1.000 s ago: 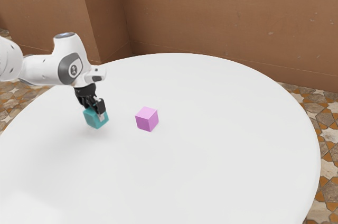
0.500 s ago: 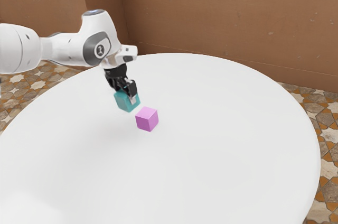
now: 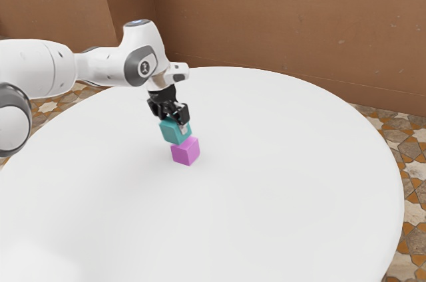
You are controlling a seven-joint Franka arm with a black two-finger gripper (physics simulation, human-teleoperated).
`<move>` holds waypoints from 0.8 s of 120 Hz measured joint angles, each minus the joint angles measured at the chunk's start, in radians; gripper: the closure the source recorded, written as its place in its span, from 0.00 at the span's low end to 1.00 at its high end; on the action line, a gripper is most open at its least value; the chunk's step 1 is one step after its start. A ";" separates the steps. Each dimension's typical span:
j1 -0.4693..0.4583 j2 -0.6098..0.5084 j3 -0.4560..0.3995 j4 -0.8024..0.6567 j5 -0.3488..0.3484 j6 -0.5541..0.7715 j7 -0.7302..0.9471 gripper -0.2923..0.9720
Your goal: Pick up the blue block with one arm, and put the blue block on the pink block with one arm
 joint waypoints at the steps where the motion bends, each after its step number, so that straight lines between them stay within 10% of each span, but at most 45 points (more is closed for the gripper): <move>1: 0.000 0.000 0.000 0.000 0.000 0.000 -0.002 0.46; 96: -0.008 0.031 0.002 0.031 0.001 -0.002 -0.133 0.46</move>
